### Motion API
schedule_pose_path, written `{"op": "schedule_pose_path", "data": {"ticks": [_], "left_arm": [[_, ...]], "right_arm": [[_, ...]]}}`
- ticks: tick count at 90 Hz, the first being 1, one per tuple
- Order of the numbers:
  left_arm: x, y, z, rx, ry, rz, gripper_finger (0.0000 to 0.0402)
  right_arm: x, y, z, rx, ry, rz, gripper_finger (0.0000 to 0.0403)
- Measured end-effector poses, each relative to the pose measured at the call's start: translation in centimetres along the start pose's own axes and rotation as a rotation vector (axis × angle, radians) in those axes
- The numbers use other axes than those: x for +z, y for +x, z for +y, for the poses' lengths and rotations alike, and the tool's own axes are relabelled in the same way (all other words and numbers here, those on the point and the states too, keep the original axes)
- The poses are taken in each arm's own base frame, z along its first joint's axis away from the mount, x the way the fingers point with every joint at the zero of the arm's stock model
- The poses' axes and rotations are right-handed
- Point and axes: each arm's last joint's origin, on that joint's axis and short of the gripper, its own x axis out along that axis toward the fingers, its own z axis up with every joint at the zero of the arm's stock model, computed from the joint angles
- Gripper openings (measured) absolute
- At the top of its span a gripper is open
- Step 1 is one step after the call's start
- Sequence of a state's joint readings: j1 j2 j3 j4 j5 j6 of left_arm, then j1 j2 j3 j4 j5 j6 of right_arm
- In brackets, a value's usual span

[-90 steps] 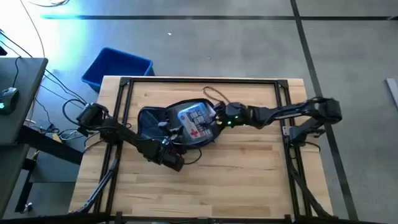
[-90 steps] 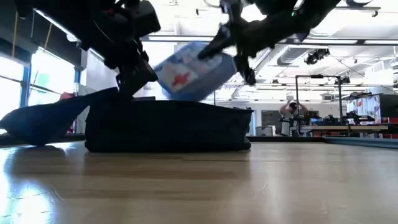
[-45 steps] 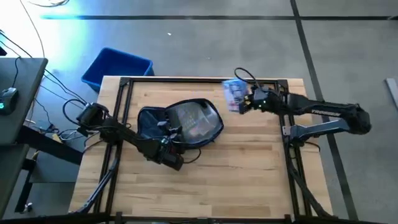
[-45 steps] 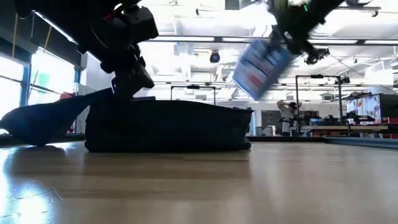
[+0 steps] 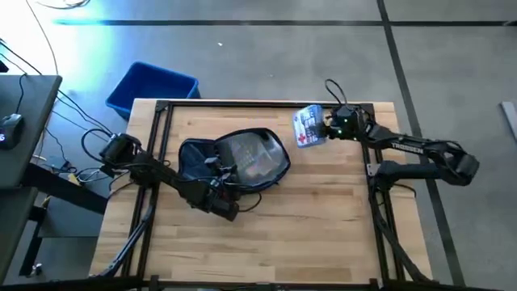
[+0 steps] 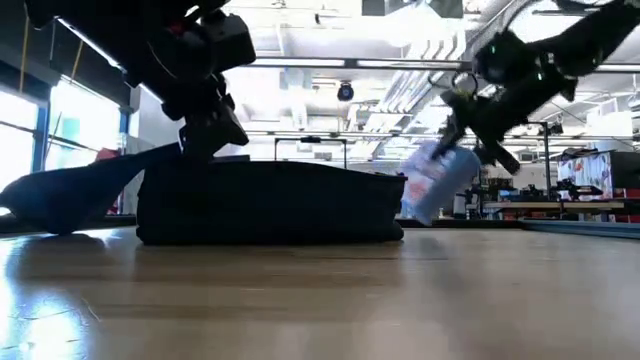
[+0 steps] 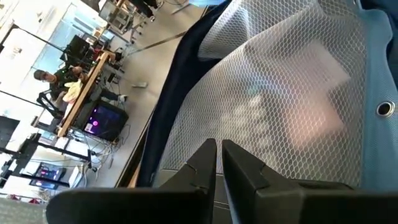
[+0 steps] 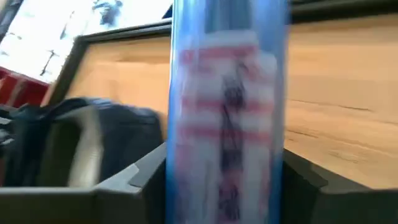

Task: Unpack backpack
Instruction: Remove the blue medicine kit from the backpack

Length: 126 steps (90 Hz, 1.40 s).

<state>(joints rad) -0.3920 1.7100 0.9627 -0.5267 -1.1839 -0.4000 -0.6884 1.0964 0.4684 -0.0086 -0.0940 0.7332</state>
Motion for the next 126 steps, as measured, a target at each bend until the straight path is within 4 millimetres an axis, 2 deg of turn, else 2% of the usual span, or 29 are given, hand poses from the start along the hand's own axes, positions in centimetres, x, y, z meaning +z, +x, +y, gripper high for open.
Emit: {"op": "schedule_pose_path", "data": {"ticks": [12, 32, 49, 73, 108, 126], "left_arm": [[0.0, 0.2, 0.1, 0.004, -0.002, 0.005, 0.0007], [0.0, 0.5, 0.2, -0.010, -0.008, 0.022, 0.0007], [0.0, 0.5, 0.2, -0.010, -0.007, 0.022, 0.0007], [0.0, 0.5, 0.1, -0.025, -0.006, 0.029, 0.0007], [0.0, 0.5, 0.1, -0.027, -0.006, 0.029, 0.0007], [0.0, 0.5, 0.1, -0.027, -0.006, 0.029, 0.0007]], "right_arm": [[-1.2, 1.0, -1.7, -0.065, 0.023, 0.061, 0.0215], [-1.1, 1.7, -1.7, -0.058, -0.015, 0.041, 0.0216], [-0.3, 1.5, -1.1, -0.074, -0.071, 0.021, 0.0229], [0.2, 1.1, -0.6, -0.135, -0.138, 0.112, 0.0235], [1.7, -0.4, 0.4, -0.344, -0.205, 0.174, 0.0235], [0.8, -0.6, -0.2, -0.354, -0.158, 0.266, 0.0235]]}}
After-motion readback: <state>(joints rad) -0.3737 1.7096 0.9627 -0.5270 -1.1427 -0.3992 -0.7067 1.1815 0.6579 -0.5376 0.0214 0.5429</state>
